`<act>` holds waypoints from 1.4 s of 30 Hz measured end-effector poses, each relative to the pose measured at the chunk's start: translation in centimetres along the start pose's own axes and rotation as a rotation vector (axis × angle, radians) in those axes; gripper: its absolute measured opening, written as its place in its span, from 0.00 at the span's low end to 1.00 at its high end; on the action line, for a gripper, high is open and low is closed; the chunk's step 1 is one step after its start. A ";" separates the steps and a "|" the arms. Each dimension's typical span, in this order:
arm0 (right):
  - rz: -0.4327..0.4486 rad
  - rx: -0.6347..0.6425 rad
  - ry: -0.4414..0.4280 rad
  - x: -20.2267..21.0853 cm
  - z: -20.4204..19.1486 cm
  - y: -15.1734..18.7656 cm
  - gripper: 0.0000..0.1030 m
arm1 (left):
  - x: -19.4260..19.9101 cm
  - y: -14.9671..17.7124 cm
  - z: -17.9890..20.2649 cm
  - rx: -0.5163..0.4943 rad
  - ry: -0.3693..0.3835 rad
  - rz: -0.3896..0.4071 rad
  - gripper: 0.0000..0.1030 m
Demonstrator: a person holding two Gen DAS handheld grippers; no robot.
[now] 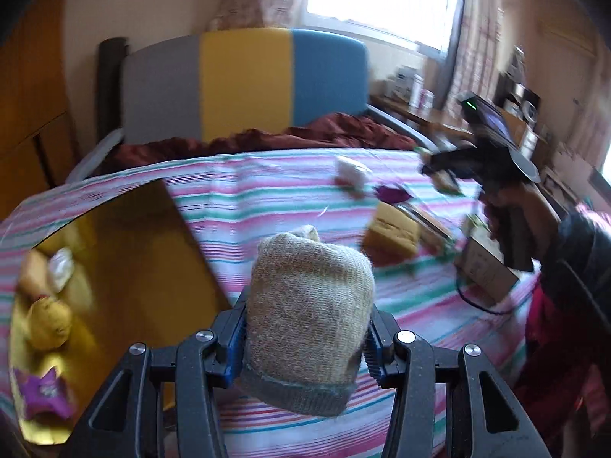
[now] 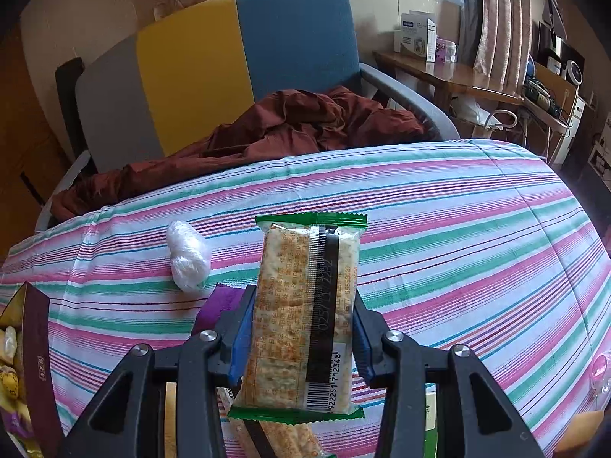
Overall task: Organize objects
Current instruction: 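Lower the beige sock into the gold tray and open the left gripper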
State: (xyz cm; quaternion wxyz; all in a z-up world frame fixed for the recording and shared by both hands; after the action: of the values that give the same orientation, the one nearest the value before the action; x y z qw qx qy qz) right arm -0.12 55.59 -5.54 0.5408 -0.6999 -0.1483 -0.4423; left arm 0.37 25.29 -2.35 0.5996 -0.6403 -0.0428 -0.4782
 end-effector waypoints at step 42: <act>0.080 0.145 -0.045 3.8 -6.4 0.7 0.43 | 5.0 4.0 -20.0 0.283 -0.484 0.027 0.63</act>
State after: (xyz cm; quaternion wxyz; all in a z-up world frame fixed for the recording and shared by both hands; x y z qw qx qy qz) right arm -0.43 48.65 -2.88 0.6038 -0.6742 -0.1638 -0.3926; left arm -5.63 5.41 -5.45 0.6617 -0.6462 -0.2425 -0.2928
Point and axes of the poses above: each gripper's, at about its wrist camera, not at the fingertips, and x roughly against the way its jaws point, z to its right, y to its underside, the point moved 3 cm from there along -x, roughly the way its jaws point, and after that the axes turned 7 degrees about x, right-handed, at the moved point
